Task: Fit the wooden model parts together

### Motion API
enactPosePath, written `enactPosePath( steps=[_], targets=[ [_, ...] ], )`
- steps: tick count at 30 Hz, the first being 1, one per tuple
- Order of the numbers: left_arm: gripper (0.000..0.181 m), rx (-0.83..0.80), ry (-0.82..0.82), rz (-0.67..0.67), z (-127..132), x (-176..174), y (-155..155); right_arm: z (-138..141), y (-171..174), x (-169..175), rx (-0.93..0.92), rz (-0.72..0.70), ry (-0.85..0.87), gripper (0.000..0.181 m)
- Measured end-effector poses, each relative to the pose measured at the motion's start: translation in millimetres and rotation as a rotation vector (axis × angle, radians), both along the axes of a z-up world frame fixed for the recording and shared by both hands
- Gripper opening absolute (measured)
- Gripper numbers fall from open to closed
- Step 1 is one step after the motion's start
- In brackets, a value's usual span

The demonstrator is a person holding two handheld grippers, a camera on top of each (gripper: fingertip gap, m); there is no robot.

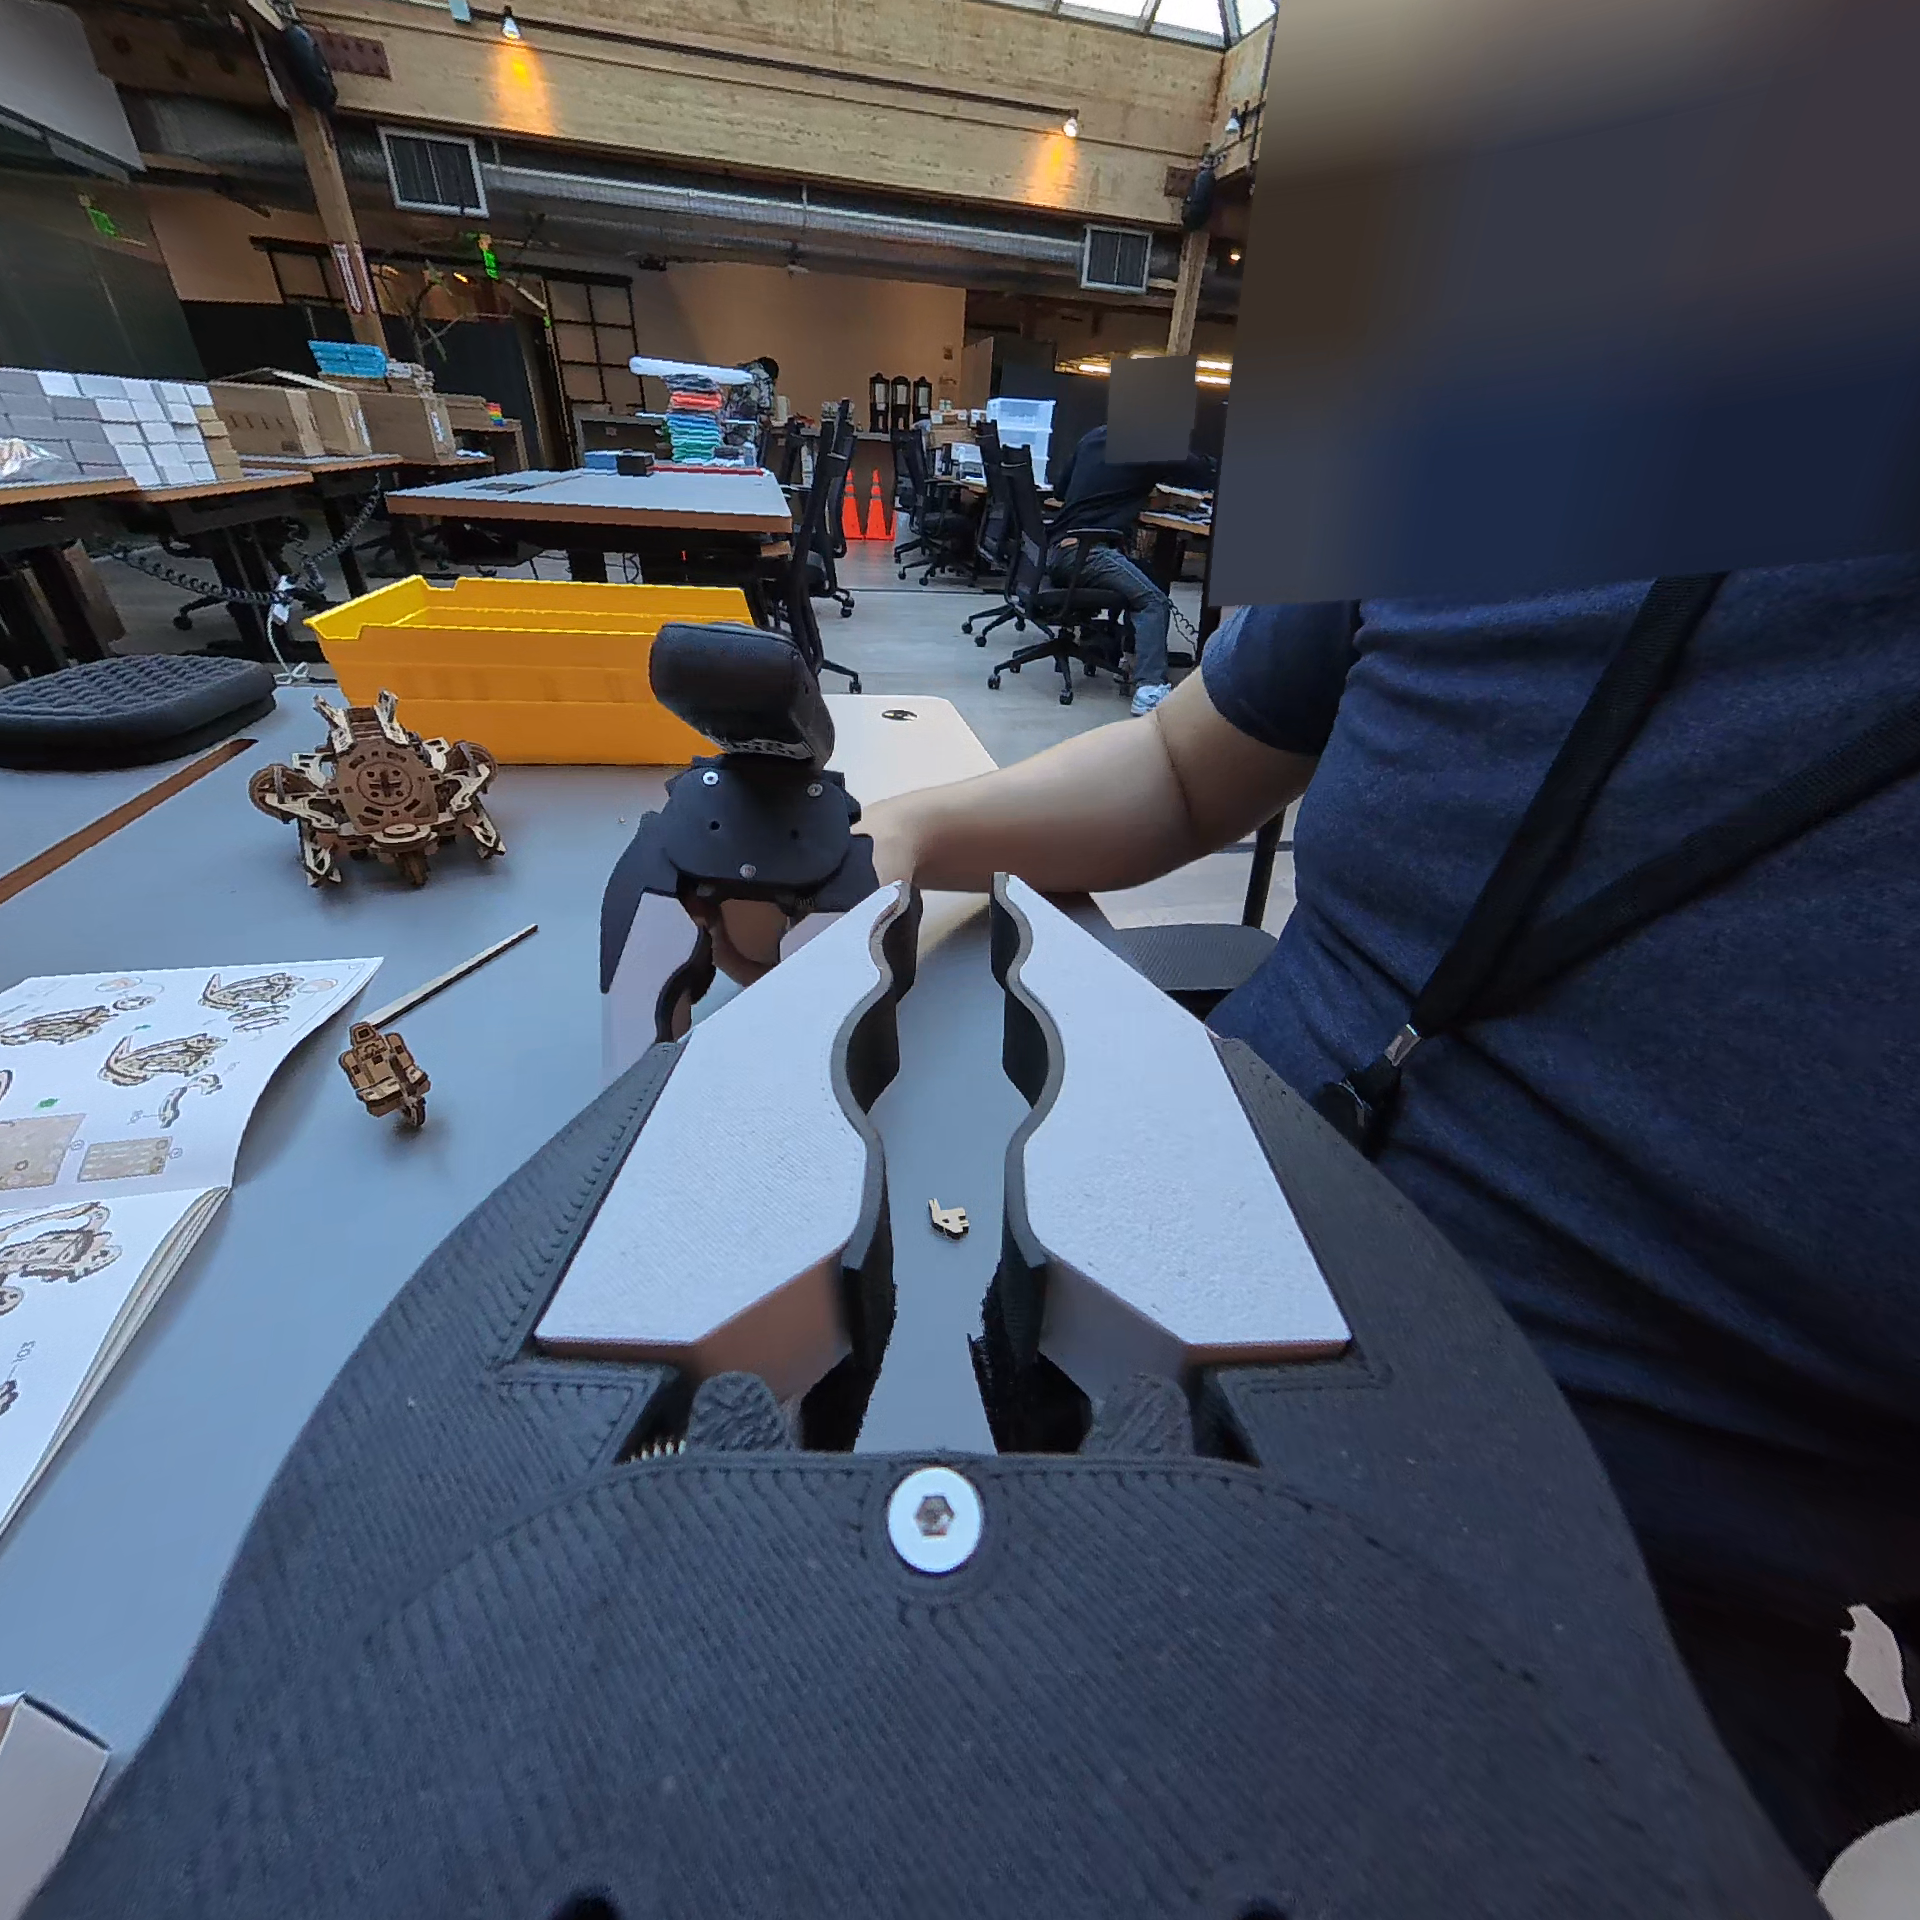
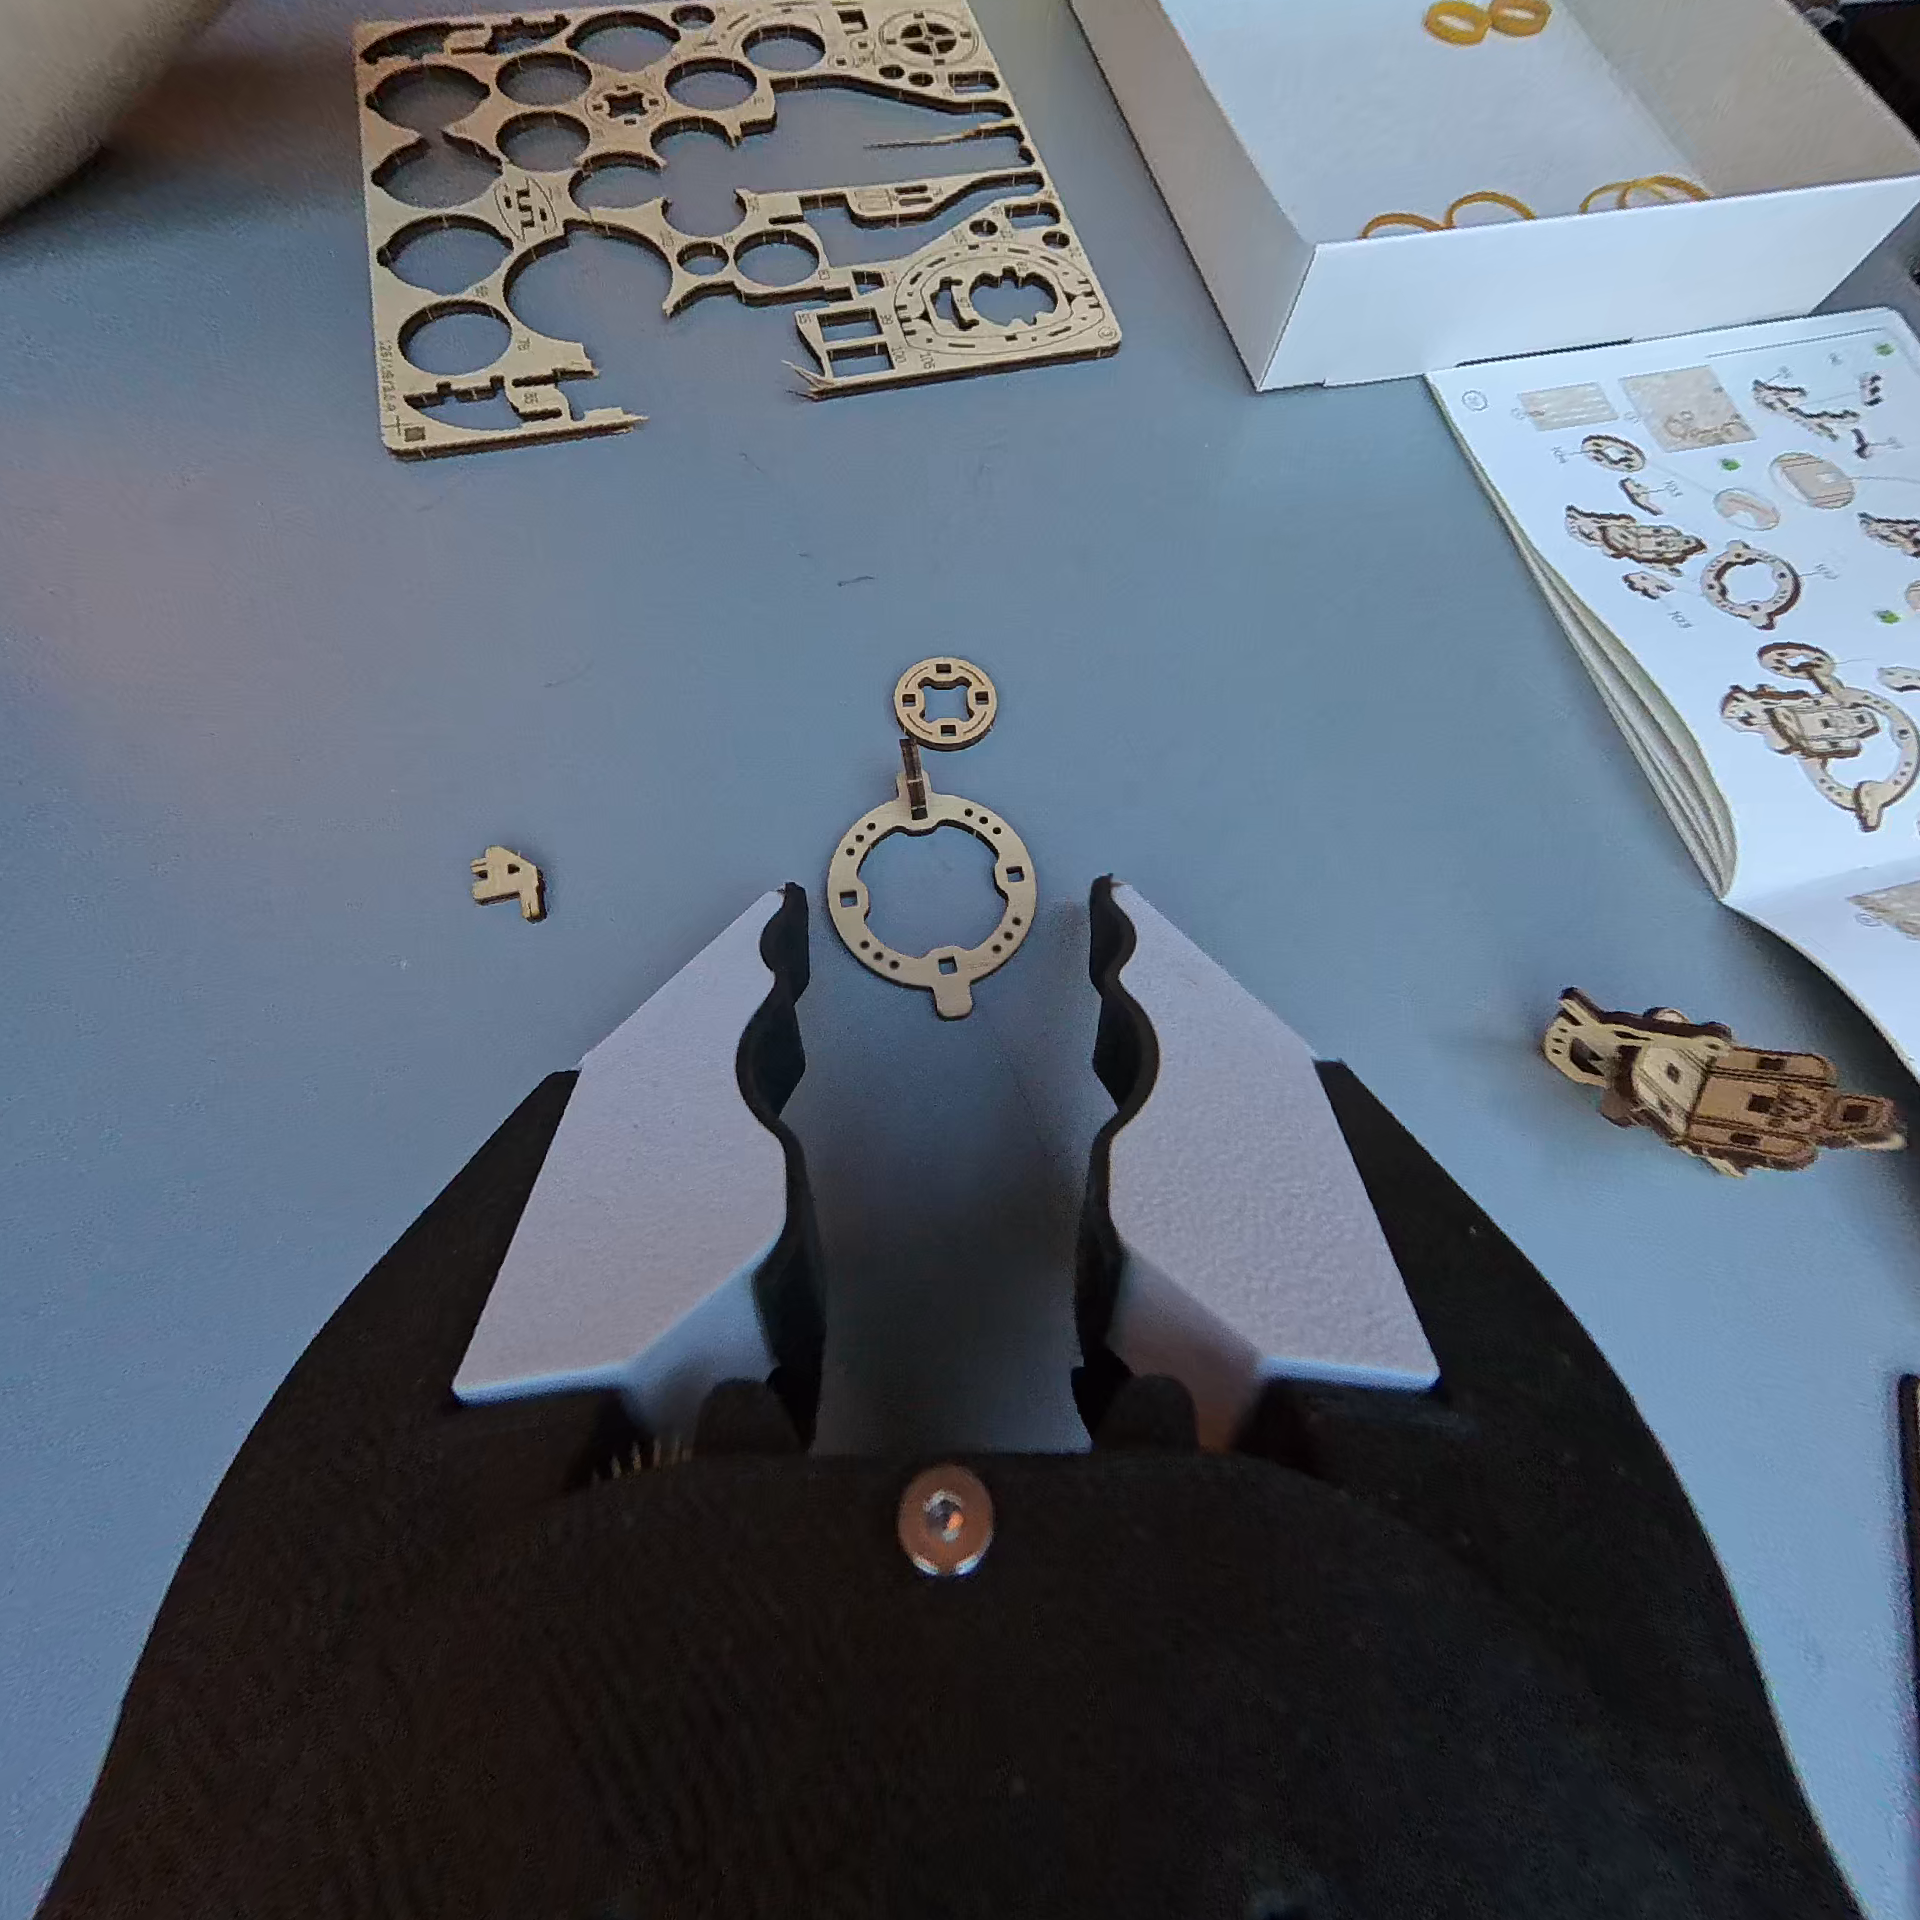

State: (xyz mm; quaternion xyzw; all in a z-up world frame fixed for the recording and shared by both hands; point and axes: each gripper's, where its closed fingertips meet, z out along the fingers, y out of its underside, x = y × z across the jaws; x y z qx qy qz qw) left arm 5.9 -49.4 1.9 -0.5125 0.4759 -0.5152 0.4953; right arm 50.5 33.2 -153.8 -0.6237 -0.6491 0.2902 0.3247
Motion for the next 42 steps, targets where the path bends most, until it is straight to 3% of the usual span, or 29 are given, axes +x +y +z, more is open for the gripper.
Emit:
enactPosePath(
  steps=[5, 9, 15, 22, 26, 29, 35, 42],
  targets=[
    [0.011, -0.006, -0.002, -0.008, 0, 2, -1, -4, -6, -2, -0.042, 0.032, -0.026, 0.04],
    [0.011, -0.003, 0.024, -0.009, -4, 6, -1, -4, -6, -1, -0.018, 0.038, -0.02, 0.039],
    [0.011, -0.006, 0.028, -0.004, -6, 6, 1, 12, 17, 2, 0.297, 0.006, 0.032, 0.039],
    [0.01, -0.034, 0.005, 0.013, -7, 4, 9, 65, 84, -13, 0.612, 0.061, 0.029, 0.039],
    [0.01, -0.058, 0.011, 0.016, -12, 4, 13, 70, 116, -37, 0.567, 0.146, 0.027, 0.039],
    [0.01, -0.074, 0.023, 0.03, -19, 1, 18, 67, 136, -46, 0.626, 0.12, 0.001, 0.04],
    [0.009, -0.087, -0.024, 0.043, -9, -4, 21, 65, 131, -53, 0.619, 0.167, -0.02, 0.039],
    [0.009, -0.055, -0.017, 0.048, -5, -3, 17, 62, 140, -47, 0.615, 0.124, -0.026, 0.039]
  ],
)
